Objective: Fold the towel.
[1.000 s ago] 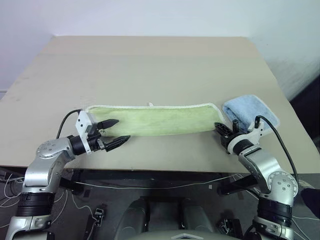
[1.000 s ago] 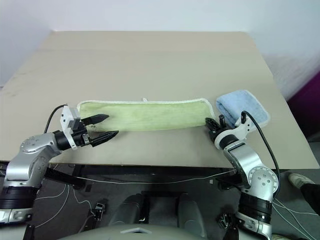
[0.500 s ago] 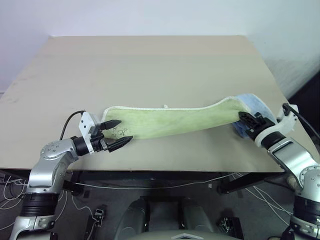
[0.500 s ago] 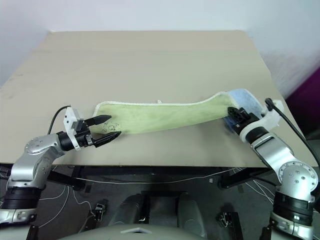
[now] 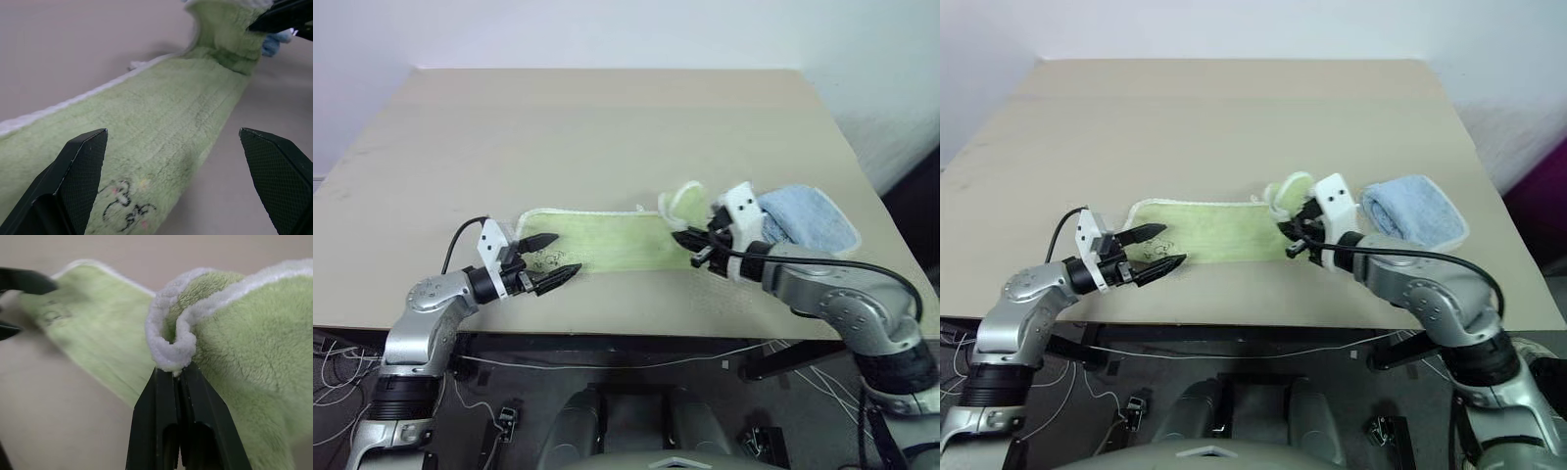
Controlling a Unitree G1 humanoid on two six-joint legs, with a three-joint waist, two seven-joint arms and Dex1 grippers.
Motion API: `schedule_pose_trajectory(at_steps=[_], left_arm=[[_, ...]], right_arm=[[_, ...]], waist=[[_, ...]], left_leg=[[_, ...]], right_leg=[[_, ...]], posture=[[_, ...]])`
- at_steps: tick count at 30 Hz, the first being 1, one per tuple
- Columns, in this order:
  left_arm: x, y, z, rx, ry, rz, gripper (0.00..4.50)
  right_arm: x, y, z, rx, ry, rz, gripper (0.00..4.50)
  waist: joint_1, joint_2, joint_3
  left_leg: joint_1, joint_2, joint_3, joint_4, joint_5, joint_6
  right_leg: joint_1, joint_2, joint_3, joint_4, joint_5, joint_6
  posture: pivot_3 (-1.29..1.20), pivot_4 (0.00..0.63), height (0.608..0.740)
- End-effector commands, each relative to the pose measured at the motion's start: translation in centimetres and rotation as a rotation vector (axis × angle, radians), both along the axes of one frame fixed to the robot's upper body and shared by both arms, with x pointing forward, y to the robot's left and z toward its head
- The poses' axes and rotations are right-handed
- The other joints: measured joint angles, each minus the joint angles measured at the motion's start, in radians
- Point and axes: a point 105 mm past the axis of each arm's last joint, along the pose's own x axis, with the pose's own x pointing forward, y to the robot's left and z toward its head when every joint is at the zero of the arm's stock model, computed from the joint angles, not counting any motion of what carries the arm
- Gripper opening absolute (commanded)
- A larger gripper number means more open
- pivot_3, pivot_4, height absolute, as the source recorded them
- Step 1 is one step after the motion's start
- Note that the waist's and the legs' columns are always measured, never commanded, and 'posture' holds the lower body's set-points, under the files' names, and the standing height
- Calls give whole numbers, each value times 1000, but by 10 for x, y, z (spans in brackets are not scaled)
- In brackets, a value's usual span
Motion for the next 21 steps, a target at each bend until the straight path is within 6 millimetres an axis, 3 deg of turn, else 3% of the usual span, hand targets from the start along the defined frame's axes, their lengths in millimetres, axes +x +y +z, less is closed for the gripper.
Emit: schedule_pose_trajectory(at_steps=[1, 11, 21], left_arm=[[1, -2, 10, 2, -53, 2, 4500], [-3, -3, 8, -7, -51, 16, 4500], [-4, -6, 7, -4, -47, 10, 4500]], right_arm=[[4, 13, -3, -33, -23, 56, 18], [7, 26, -25, -71, 12, 120, 18], [12, 36, -23, -53, -19, 124, 18]], waist=[[1, 0, 0], [0, 0, 0], [0, 0, 0]], left_leg=[[0, 0, 0, 0, 0, 0], [0, 0, -1, -1, 0, 0], [0, 0, -1, -1, 0, 0]], right_leg=[[0, 0, 0, 0, 0, 0], [-1, 0, 0, 0, 0, 0], [-1, 0, 0, 0, 0, 0]], posture=[[0, 150, 740], [0, 150, 740], [0, 150, 740]])
